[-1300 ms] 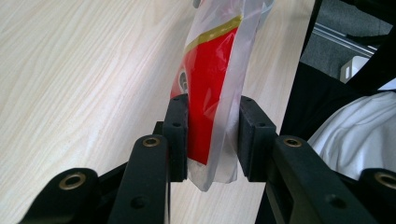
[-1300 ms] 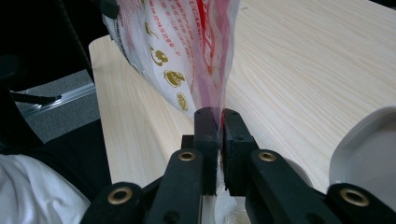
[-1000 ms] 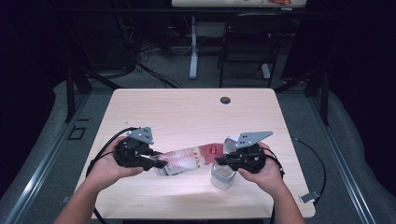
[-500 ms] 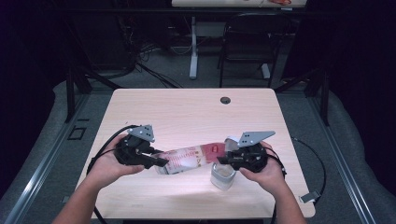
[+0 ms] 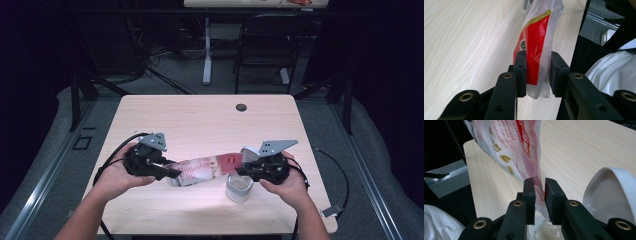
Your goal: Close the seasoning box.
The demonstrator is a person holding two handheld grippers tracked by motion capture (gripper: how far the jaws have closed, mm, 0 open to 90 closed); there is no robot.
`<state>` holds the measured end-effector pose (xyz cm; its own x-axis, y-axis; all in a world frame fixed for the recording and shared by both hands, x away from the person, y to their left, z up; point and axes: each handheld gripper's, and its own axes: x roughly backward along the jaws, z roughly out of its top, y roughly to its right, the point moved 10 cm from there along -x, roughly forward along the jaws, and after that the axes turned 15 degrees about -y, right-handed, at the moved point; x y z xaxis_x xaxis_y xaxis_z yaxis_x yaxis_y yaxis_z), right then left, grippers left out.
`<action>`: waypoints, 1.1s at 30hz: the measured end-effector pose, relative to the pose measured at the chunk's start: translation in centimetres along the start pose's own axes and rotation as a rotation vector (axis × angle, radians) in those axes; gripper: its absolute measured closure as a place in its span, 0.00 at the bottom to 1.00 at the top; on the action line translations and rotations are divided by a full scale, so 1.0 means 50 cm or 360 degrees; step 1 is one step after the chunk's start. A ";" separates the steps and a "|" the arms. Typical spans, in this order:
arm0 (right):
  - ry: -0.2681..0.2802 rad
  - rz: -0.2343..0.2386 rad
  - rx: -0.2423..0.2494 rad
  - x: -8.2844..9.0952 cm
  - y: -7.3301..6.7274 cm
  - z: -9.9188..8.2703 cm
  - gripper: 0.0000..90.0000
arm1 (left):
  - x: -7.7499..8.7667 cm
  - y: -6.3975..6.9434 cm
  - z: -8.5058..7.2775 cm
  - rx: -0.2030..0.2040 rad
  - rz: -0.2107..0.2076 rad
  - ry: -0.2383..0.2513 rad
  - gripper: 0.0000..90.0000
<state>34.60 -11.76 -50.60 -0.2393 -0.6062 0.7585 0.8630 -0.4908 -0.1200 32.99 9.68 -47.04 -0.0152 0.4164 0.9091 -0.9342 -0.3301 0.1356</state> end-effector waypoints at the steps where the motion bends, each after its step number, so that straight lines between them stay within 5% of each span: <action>1: -0.0003 -0.0002 0.0001 0.001 0.001 -0.001 0.88 | 0.000 0.000 0.000 0.0000 0.0000 0.0000 0.79; 33: -0.0071 0.0026 0.0031 0.011 -0.002 -0.017 0.98 | 0.021 0.016 0.026 -0.0030 0.0012 0.0006 0.81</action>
<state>33.99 -12.61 -50.71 -0.2054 -0.5852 0.7845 0.8752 -0.4685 -0.1204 32.68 8.77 -45.44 -0.0234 0.4170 0.9086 -0.9405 -0.3173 0.1214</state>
